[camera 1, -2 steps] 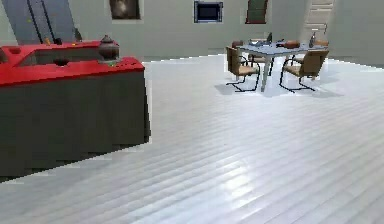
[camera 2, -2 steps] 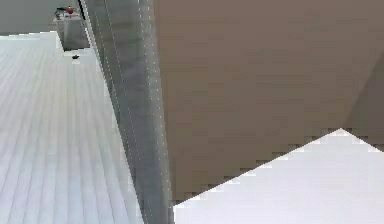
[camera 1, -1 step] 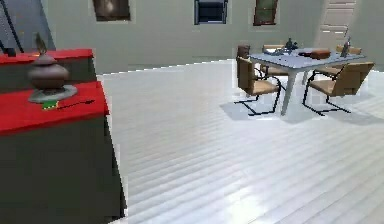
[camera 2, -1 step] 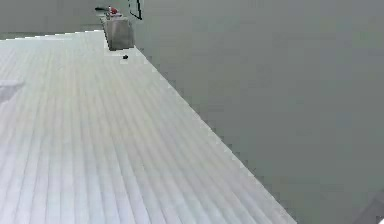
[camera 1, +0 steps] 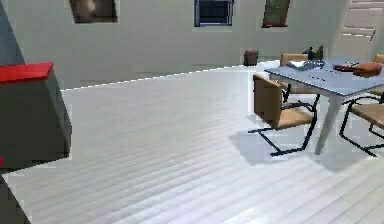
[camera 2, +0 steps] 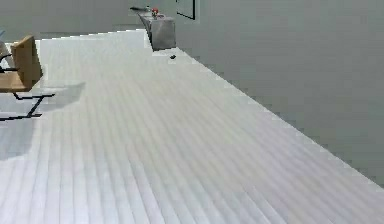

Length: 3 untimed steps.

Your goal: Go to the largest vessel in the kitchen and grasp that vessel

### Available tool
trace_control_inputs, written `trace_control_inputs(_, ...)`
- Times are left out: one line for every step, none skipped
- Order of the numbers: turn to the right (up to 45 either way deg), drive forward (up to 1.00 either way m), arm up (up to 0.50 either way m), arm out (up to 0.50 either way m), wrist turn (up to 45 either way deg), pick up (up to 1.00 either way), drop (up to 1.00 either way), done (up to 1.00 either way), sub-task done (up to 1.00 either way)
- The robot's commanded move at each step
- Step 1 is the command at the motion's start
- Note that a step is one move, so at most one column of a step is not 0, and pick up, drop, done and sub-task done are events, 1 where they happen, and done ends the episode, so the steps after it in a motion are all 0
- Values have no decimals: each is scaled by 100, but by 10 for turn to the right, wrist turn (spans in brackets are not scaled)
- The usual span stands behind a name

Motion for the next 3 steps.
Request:
trace_control_inputs(-180,0,0,0,0,0,0,0,0)
trace_control_inputs(0,100,0,0,0,0,0,0,0)
trace_control_inputs(-120,0,0,0,0,0,0,0,0)
